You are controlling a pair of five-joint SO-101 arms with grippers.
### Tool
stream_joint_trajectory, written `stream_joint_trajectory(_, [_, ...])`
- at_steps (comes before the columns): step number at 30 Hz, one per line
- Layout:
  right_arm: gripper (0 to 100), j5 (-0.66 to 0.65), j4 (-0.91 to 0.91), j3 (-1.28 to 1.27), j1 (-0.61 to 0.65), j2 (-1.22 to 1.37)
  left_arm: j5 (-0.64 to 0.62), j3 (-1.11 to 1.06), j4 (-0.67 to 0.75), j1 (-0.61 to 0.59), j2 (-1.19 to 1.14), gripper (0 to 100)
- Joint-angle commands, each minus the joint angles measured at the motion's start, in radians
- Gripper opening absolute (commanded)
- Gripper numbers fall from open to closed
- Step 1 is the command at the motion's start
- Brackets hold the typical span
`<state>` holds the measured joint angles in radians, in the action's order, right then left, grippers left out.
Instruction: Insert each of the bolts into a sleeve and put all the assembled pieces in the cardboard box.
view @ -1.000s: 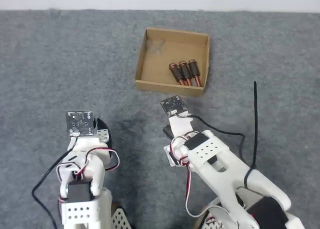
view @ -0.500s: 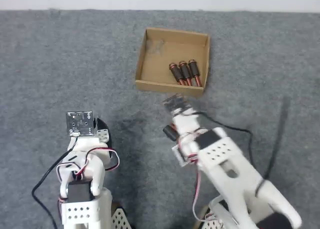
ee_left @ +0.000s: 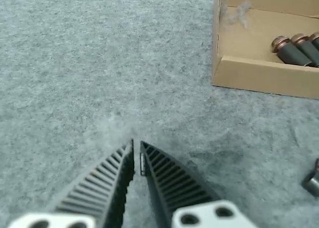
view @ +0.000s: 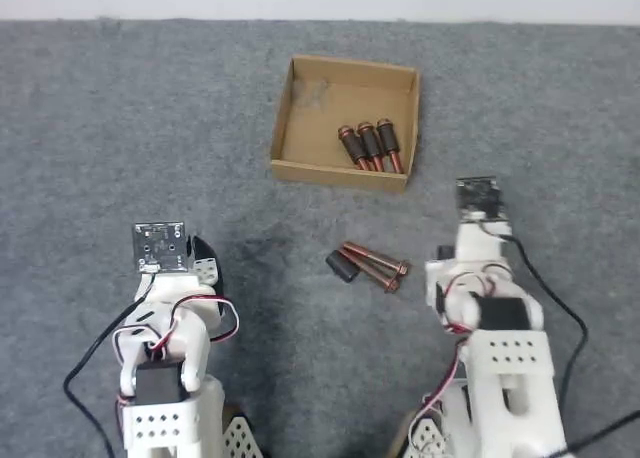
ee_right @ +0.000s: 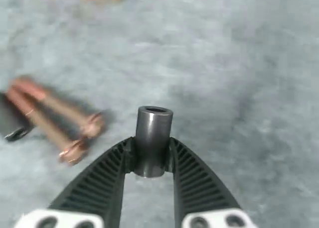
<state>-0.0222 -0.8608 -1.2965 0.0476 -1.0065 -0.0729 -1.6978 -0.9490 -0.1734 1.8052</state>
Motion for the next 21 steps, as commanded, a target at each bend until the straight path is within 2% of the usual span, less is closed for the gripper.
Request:
stream_joint_trajectory(1, [0.9, -0.055, 0.048, -0.008, -0.131, -0.038, 0.005, 0.012, 0.006, 0.0, 0.005, 2])
stream_joint_trajectory(6, [0.9, -0.132, 0.099, -0.08, -0.278, -0.036, 0.0, 0.012, -0.017, 0.0, 0.005, 2])
stream_joint_trajectory(11, [0.7, -0.158, 0.105, -0.098, -0.363, -0.035, 0.005, 0.018, -0.015, -0.003, 0.005, 2])
stream_joint_trajectory(21, [0.9, -0.158, 0.101, -0.1, -0.398, -0.033, 0.005, 0.206, -0.196, 0.0, 0.003, 2])
